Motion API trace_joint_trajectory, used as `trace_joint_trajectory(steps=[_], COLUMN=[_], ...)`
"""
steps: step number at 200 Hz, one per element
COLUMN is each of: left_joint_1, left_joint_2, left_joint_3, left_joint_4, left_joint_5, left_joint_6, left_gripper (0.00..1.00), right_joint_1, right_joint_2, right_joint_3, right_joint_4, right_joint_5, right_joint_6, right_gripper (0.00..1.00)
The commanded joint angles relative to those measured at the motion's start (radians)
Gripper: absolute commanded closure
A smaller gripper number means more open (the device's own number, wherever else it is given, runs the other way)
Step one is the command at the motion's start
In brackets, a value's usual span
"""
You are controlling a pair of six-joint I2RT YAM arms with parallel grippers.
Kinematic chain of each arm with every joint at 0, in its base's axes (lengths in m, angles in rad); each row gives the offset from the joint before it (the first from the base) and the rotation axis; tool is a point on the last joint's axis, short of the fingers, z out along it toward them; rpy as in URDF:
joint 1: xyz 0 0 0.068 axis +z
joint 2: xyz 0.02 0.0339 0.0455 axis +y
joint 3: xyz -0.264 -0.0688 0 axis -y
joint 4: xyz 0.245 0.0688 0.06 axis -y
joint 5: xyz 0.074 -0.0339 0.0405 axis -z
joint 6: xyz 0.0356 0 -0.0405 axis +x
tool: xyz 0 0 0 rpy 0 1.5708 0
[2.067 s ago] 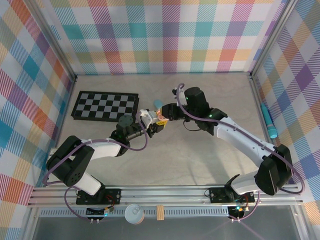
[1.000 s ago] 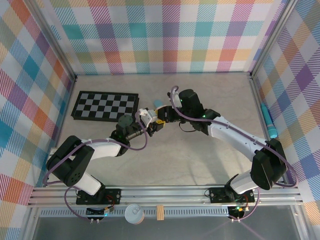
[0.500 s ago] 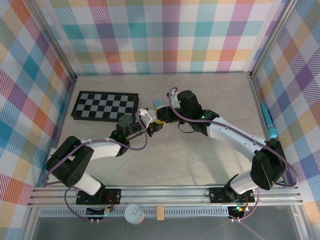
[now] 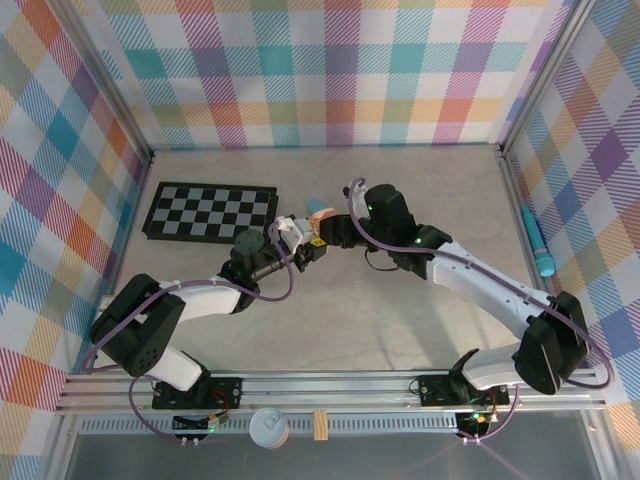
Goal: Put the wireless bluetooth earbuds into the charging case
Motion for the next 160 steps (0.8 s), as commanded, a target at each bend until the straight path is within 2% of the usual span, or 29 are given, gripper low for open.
trace_joint_trajectory(steps=[1,21,59,86,130,160], left_joint_1=[-0.004,-0.004,-0.004,-0.004,-0.004,-0.004], left_joint_2=[-0.031,-0.043,-0.055,-0.065,-0.085,-0.106], left_joint_3=[0.003,-0.005,-0.020,-0.028,-0.031,-0.028], left_joint_4=[0.054,0.032,0.012,0.010,-0.015,-0.025], left_joint_5=[0.005,0.014,0.030,0.050,0.066,0.023], left_joint_6=[0.034,0.072,0.133,0.161,0.191,0.182], left_gripper=[0.75,0.75,0.75,0.74,0.74,0.75], right_joint_1=[-0.002,-0.004,-0.007,-0.029,-0.034,-0.034], right_joint_2=[-0.069,-0.097,-0.082,-0.023,0.048,0.072], right_joint_3=[-0.037,-0.041,0.003,0.089,0.152,0.158], right_joint_4=[0.080,0.097,0.055,-0.065,-0.086,-0.121], right_joint_5=[0.029,0.051,0.151,0.206,0.150,0.142], right_joint_6=[-0.027,-0.034,-0.029,0.015,0.039,0.029], right_gripper=[0.55,0.51,0.38,0.30,0.24,0.24])
